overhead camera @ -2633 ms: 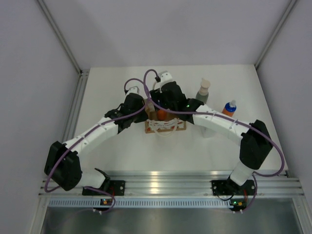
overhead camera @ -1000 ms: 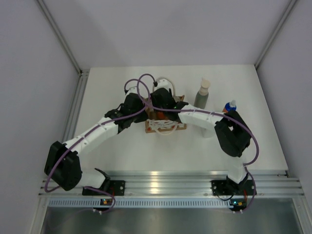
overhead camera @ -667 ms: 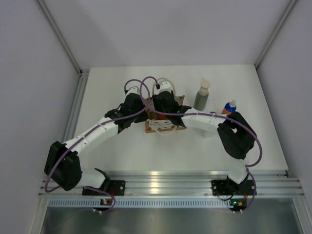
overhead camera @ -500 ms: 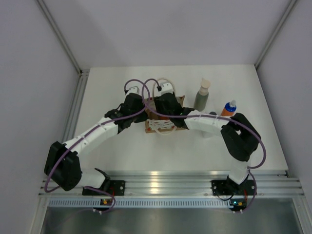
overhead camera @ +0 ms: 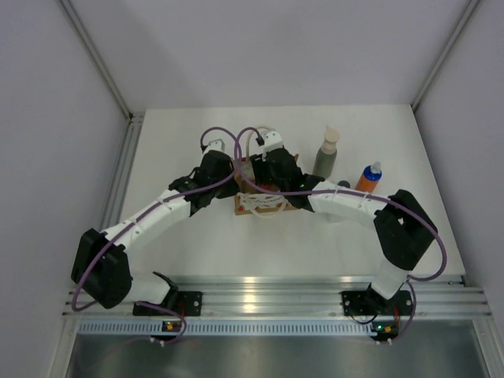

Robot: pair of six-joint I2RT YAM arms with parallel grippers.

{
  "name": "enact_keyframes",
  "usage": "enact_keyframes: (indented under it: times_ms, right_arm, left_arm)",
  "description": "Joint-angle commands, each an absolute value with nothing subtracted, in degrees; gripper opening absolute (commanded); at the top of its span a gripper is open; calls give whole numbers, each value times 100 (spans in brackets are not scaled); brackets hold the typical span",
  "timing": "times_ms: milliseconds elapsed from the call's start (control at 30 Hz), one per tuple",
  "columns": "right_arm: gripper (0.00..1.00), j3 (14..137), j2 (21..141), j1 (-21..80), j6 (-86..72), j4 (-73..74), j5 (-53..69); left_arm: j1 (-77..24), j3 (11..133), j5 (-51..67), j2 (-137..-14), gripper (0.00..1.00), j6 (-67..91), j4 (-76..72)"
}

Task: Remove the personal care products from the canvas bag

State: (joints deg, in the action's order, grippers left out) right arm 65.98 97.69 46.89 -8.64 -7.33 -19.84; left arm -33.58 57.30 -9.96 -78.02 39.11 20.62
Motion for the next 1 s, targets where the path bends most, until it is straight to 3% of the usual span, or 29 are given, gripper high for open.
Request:
enact_keyframes:
  times_ms: [0,267,967]
  right_arm:
    - [0,6732,9202,4623,-738,-1538,-1916]
    - [0,6767,8650,4623,-695,-1178,-1775]
    - [0,7735,6663,4746,-756,1950,-1547]
  left_arm:
    - [-3366,5686,-1055,-7646,0,3920,1995]
    - [-3366,5713,-1046,-7646,0,3911,2004]
    - [-3366,5748,-1037,-7673,0,3964,2013]
